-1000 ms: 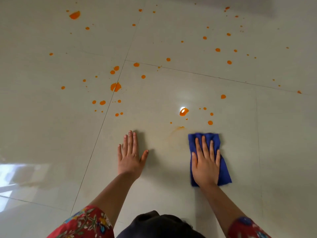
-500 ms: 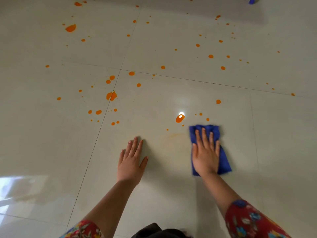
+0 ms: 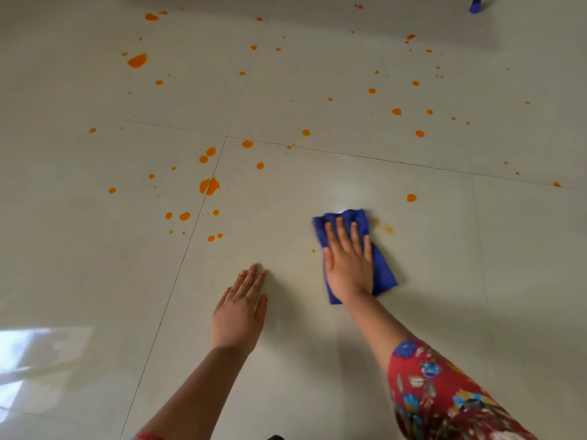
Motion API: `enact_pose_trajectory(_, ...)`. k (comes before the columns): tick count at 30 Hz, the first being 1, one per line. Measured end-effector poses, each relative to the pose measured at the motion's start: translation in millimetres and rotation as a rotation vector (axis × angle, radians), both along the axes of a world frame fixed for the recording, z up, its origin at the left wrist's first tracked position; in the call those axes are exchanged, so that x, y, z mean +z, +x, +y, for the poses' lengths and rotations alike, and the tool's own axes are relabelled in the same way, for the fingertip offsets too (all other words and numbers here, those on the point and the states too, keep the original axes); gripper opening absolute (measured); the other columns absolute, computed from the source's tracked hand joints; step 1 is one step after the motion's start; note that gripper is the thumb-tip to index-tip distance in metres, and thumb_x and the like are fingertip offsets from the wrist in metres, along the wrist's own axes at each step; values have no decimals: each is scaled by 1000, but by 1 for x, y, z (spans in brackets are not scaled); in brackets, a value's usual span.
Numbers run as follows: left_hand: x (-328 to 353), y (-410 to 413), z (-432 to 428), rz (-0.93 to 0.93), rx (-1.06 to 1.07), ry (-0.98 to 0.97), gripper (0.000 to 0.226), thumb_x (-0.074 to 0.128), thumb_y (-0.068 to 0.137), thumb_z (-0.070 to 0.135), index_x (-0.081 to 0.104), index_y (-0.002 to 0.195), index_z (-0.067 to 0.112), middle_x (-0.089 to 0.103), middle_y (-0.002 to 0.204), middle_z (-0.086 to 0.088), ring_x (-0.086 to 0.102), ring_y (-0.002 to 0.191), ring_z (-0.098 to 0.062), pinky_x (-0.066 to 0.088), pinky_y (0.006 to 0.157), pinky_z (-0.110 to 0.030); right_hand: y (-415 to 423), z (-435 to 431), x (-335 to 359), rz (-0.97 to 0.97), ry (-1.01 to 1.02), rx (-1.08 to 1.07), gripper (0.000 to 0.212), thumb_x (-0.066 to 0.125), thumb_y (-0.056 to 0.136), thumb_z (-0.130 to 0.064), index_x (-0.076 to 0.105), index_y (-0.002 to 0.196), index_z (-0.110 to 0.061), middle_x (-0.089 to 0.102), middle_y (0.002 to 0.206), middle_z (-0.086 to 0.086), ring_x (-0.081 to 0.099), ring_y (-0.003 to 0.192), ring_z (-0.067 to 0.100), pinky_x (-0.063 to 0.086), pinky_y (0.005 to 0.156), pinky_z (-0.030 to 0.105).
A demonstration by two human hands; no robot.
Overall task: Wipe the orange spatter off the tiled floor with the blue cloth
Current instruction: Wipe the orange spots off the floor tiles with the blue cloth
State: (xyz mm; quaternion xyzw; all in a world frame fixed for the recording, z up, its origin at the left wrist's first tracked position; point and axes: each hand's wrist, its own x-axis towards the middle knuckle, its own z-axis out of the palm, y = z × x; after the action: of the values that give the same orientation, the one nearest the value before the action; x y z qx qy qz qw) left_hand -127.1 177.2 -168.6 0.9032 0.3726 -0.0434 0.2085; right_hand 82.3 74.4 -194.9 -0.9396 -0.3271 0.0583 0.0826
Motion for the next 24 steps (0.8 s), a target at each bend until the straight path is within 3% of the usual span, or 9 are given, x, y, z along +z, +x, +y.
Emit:
enact_pose_trajectory(3,6,7,1,-3,23,43,62,18,92,51,45,142,27,38,151,9,36,140,-14,28,111,-31,-48,-22,0,19,-27,264,53,32,98,-39,34,150,-28,29,158,-6,26,146,22,19,117,45)
enact_pose_trajectory(5,10,12,4,-10,21,57,63,19,92,51,46,141,24,42,149,6,37,138,-16,26,112,-31,-58,-68,1,32,-24,306,54,33,98,-40,31,151,-31,27,159,-8,25,146,20,22,117,45)
enact_pose_trajectory(10,4,29,14,4,-78,11,70,9,88,57,30,149,28,19,158,14,14,147,-8,15,118,-27,21,-99,-3,-9,-78,-159,57,25,97,-44,26,152,-30,26,159,-6,25,146,23,18,116,49)
enact_pose_trajectory(15,-1,30,20,-5,-74,59,64,14,90,49,41,144,29,30,154,14,24,144,-10,19,115,-28,88,-25,-1,84,-67,-366,56,24,103,-43,6,154,-32,6,163,-7,1,150,24,1,119,51)
enact_pose_trajectory(17,-2,31,24,-5,-83,86,58,20,92,45,48,139,28,39,150,12,33,141,-12,27,111,-30,88,3,-3,70,-77,-319,55,20,102,-44,6,154,-33,5,163,-8,1,150,24,1,119,51)
enact_pose_trajectory(19,-5,32,26,-12,-87,103,52,26,93,42,54,135,27,46,145,10,40,137,-14,35,106,-33,71,10,-3,39,-47,-159,56,17,99,-45,16,154,-33,15,162,-8,12,150,24,9,118,51)
enact_pose_trajectory(22,-9,32,25,-31,-84,140,47,31,94,40,56,131,26,50,142,9,42,135,-15,36,103,-34,28,-32,0,19,-54,169,54,24,98,-44,26,151,-34,24,159,-10,23,147,24,19,117,50)
enact_pose_trajectory(24,-11,31,23,-43,-72,161,45,32,94,39,57,130,25,51,141,8,43,135,-16,33,102,-34,12,-80,1,-12,-65,149,54,29,98,-46,24,151,-37,21,159,-14,20,148,25,15,114,56)
